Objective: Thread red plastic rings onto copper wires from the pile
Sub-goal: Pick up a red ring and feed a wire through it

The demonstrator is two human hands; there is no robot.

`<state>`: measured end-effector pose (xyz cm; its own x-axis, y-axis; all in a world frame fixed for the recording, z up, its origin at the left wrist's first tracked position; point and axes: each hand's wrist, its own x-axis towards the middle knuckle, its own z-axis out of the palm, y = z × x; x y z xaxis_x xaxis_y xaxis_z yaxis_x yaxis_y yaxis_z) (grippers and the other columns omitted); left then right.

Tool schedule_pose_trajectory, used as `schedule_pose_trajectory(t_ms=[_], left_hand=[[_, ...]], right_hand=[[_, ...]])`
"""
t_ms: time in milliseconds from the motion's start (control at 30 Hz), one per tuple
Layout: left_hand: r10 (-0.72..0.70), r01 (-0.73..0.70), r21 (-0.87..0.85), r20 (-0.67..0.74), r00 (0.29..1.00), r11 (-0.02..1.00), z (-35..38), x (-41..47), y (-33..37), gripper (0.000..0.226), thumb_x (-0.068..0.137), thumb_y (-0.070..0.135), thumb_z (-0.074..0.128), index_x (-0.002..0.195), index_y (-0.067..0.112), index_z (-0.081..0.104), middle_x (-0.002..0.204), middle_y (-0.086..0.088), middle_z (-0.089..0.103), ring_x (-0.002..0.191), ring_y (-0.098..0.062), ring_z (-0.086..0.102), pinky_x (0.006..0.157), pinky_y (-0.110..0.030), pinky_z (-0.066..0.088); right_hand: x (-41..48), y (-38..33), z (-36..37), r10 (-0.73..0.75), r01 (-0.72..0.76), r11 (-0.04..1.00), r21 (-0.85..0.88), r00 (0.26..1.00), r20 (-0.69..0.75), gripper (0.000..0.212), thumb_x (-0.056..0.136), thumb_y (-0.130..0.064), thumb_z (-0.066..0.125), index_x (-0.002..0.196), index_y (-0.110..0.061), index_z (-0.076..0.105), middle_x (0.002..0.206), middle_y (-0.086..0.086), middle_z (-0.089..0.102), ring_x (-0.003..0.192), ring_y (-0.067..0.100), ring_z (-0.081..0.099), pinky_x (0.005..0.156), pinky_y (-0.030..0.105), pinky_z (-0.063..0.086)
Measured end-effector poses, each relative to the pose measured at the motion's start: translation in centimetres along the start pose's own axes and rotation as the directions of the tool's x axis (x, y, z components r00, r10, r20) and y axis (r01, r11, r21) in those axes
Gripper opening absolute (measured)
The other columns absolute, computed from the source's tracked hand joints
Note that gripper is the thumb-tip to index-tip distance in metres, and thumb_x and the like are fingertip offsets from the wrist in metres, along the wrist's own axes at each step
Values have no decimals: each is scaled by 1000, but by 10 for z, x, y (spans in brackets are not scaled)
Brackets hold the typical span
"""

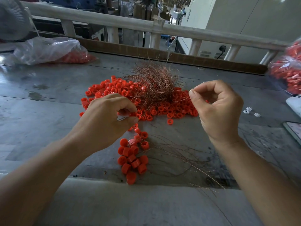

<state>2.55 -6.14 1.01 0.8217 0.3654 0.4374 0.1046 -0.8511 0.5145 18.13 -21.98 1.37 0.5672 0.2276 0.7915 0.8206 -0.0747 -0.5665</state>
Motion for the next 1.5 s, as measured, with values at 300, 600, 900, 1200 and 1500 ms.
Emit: schedule_pose_trajectory(t_ms=[300,600,900,1200,1500], left_hand=[[-19,14,-116,-45,999,993,0,-1,2,18,72,12,74,81,26,68,75,18,61,75,10,56,66,-4,42],[101,-117,-374,-64,993,920,3,-4,10,20,66,35,70,84,39,62,85,10,63,76,-8,60,69,-21,51],[229,-239,-378,-72,971,895,4,-6,13,14,71,25,71,79,35,65,81,9,65,72,-10,62,62,-31,53],[69,-109,-498,-98,993,860,2,-6,13,8,68,28,67,71,22,70,79,-1,66,64,-15,62,61,-38,53],[19,-62,-535,-86,996,843,3,-5,15,25,58,41,70,81,32,67,78,0,67,71,-24,63,68,-46,54]], right_hand=[[-2,-3,0,-65,58,997,53,988,137,20,80,-5,65,91,-21,63,81,-11,58,76,-2,56,73,13,44],[-17,-22,6,-343,289,938,191,859,380,15,75,0,67,90,-1,65,83,-4,58,76,5,58,73,12,48],[-22,-29,6,-368,306,930,203,781,504,13,78,-7,67,88,0,64,85,-6,59,80,7,58,74,17,50],[-15,-32,1,-335,327,940,103,817,469,9,81,-4,63,88,-2,69,79,3,60,73,6,54,71,10,42],[-13,-32,-1,-253,262,964,35,878,406,5,81,-5,63,84,-3,67,80,-6,51,70,-8,47,66,3,35]])
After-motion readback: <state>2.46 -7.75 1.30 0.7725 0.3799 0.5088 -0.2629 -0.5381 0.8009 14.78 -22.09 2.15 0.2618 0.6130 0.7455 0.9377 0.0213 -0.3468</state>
